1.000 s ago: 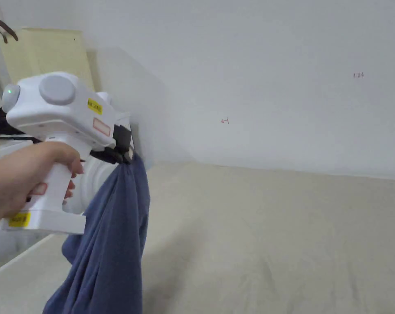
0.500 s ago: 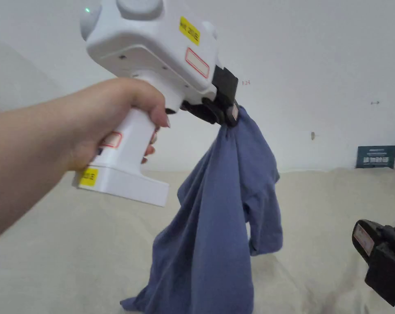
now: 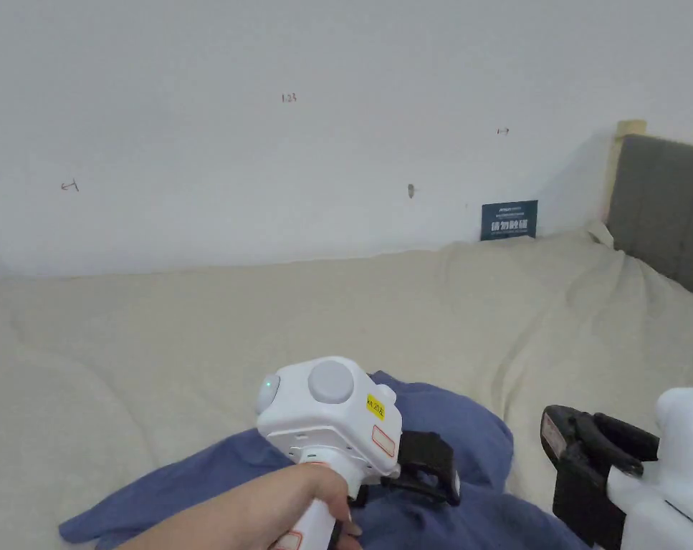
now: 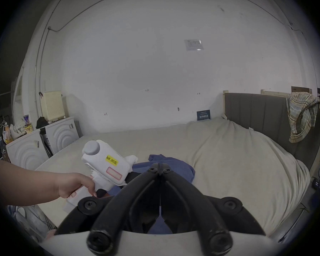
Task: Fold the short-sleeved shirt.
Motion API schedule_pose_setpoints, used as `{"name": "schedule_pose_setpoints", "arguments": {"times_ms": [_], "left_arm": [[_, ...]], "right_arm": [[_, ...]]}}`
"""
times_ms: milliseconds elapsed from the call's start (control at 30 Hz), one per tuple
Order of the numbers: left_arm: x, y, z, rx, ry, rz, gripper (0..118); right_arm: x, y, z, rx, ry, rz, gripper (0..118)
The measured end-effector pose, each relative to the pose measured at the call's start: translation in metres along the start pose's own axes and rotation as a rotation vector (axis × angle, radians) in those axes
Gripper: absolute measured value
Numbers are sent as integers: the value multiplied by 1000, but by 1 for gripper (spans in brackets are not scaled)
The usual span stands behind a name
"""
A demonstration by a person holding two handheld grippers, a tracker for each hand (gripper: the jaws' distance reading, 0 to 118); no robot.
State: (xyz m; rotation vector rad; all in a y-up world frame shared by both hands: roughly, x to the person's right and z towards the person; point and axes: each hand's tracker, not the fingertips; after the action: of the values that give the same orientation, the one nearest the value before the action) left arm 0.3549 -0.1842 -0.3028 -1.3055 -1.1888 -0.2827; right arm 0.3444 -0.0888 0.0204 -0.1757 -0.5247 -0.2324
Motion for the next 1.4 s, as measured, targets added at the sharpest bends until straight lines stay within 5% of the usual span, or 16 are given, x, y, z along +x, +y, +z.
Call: {"name": "schedule_pose_setpoints", "arguments": {"times_ms": [200,433,467,500,600,700,800,1100,1233,1400], "left_arm": [[1,6,49,144,-8,40,111],[-7,-71,196,635,-86,100,109],[-12,-89,212,706,-61,98,103],[-19,-109,225,773,-25,94,85],[-43,-163,244,919,219,134,16],[-66,-215,240,1017,364,168,0],[-72,-260,233,1119,544,146,0],[-73,-253,262,1086,610,164,0],[-138,-157,280,669,370,285,0],[-222,-78,223,283,499,334,0]], "right_arm": [[0,0,-5,-9,8,-26,0],[0,15,2,54,14,-34,0],[-1,16,3,66,19,-35,0],[-1,16,2,77,28,-36,0],[4,6,-7,89,78,-42,0],[5,-11,-14,81,30,-41,0],[9,-30,-16,154,9,4,0],[12,-22,-20,135,-37,-56,0],[7,-11,-21,93,55,-62,0],[-5,-11,-25,46,101,-32,0]]}}
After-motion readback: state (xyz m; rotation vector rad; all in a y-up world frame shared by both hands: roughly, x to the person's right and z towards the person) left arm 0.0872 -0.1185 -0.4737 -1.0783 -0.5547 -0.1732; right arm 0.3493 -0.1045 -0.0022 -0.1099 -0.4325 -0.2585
